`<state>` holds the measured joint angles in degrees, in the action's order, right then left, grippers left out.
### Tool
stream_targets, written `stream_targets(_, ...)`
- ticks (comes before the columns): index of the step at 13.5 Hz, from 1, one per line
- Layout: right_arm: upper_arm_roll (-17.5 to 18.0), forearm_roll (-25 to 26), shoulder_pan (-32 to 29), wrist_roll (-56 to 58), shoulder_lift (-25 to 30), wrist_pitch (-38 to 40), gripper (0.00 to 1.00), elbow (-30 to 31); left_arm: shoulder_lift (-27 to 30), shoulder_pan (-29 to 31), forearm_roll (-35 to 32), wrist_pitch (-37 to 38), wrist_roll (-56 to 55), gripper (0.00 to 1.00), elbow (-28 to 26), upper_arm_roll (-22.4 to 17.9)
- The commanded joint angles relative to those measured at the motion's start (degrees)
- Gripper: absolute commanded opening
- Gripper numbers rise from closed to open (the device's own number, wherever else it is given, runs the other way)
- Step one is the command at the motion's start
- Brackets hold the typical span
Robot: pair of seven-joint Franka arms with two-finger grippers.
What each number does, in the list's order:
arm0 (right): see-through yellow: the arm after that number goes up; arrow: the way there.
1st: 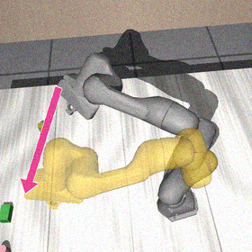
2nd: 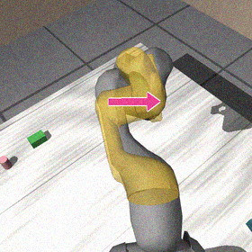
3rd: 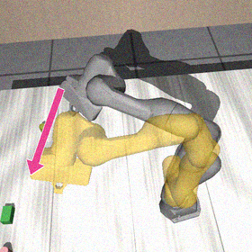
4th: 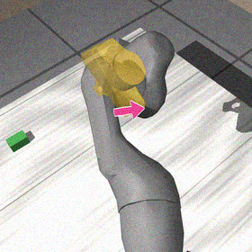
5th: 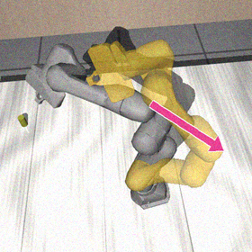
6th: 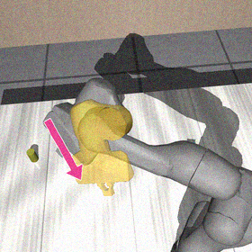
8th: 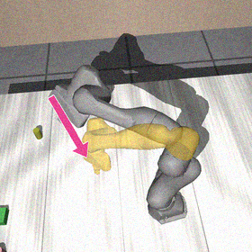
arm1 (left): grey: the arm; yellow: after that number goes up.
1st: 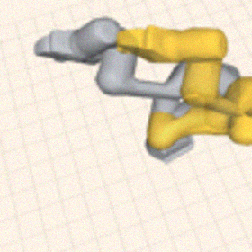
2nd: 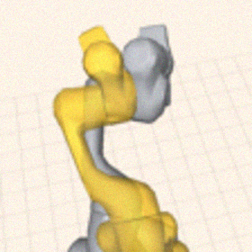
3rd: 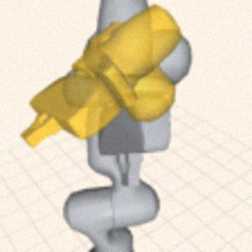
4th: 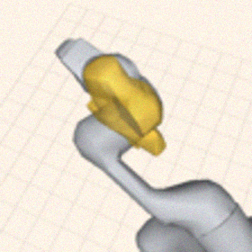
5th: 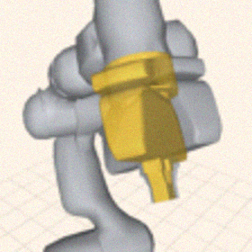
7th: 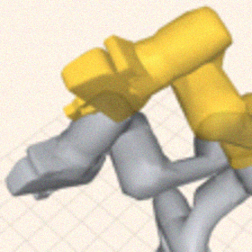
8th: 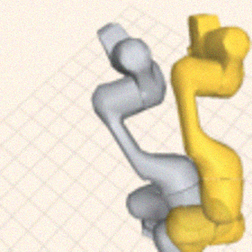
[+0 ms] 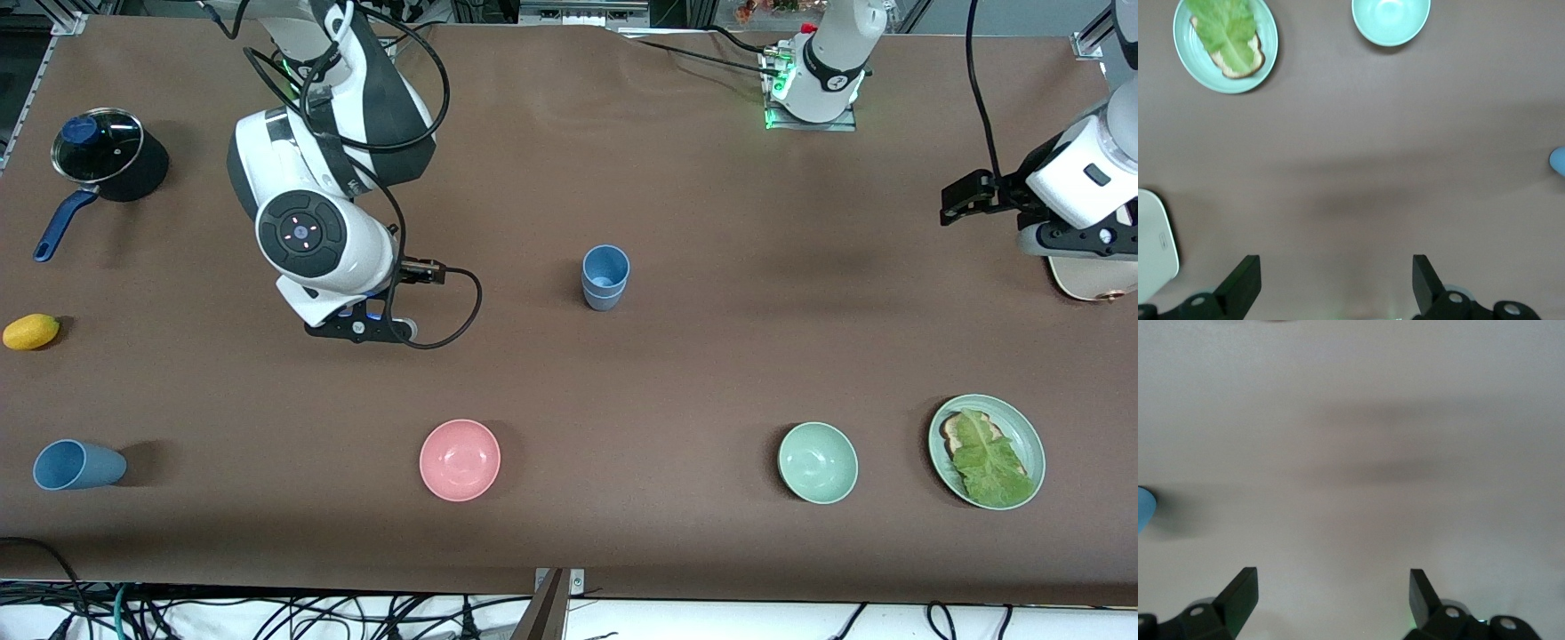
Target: Stack blue cups with both arms
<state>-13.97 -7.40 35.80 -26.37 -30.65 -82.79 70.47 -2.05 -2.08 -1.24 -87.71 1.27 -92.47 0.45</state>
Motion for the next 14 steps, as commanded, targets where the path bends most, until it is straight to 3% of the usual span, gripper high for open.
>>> stream_targets(1,2.0,1.42,-3.52,0.97,5.93,-1.76,1.0,7.3,-1.37,-1.34,-1.83,-0.18,-0.39,1.0,3.25,1.4)
stream_targets(7,11.24,2.13,-18.37,0.88,15.07,-5.89,1.0,16.97,-1.29,-1.08,-0.17,-0.44,-0.39,1.0,3.26,1.4)
stream_targets(11,17.39,3.71,-31.37,1.67,25.34,-9.67,1.0,27.42,-1.11,-0.56,2.65,-0.79,-0.48,1.0,3.0,1.31)
stream_targets(14,19.16,6.08,-36.75,8.51,31.86,-8.19,1.0,29.38,-1.11,-1.08,2.65,-1.06,-0.48,1.0,3.17,1.4)
